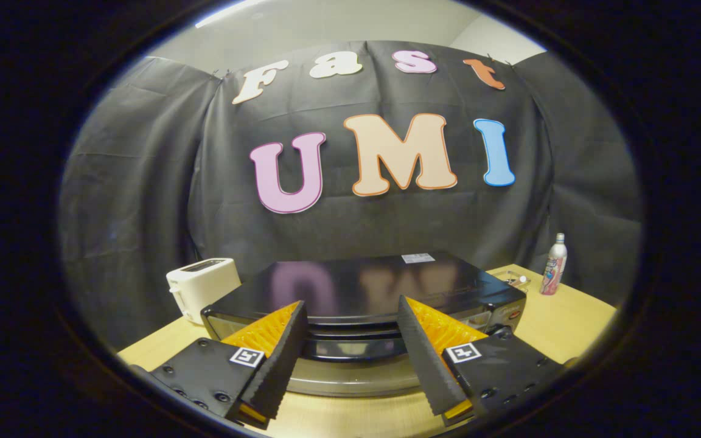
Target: Open the toaster oven, put the food inside, and close the toaster oven door.
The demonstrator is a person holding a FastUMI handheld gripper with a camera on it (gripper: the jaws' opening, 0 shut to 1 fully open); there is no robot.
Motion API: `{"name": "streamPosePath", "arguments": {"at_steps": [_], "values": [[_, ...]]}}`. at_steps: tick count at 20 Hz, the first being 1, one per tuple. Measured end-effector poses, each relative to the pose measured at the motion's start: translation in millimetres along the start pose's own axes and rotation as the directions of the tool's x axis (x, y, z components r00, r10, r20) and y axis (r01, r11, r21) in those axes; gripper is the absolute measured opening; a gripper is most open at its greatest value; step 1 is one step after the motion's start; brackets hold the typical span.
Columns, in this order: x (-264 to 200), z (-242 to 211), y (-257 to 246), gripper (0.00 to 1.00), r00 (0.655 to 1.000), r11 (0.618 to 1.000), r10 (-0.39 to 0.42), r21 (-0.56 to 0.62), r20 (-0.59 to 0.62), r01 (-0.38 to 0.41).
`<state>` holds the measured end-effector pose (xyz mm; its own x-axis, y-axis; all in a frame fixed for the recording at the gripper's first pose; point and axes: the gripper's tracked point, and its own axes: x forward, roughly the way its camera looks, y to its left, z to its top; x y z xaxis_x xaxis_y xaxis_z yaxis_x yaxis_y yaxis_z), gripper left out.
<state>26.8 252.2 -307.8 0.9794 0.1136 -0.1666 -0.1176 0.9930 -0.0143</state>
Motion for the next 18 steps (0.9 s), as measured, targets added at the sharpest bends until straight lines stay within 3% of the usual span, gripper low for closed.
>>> {"name": "streamPosePath", "arguments": {"at_steps": [3, 8, 12, 18], "values": [[-24.3, -3.2, 0.8, 0.91, 1.000, 1.000, 0.019, -0.007, -0.013, -0.019], [-62.4, -30.2, 0.9, 0.90, 0.980, 0.996, 0.084, 0.010, -0.179, -0.084], [-99.1, -80.4, -1.4, 0.89, 0.890, 0.987, 0.158, 0.071, -0.428, -0.141], [-109.1, -111.6, -7.7, 0.86, 0.818, 0.985, 0.171, 0.093, -0.548, -0.144]]}}
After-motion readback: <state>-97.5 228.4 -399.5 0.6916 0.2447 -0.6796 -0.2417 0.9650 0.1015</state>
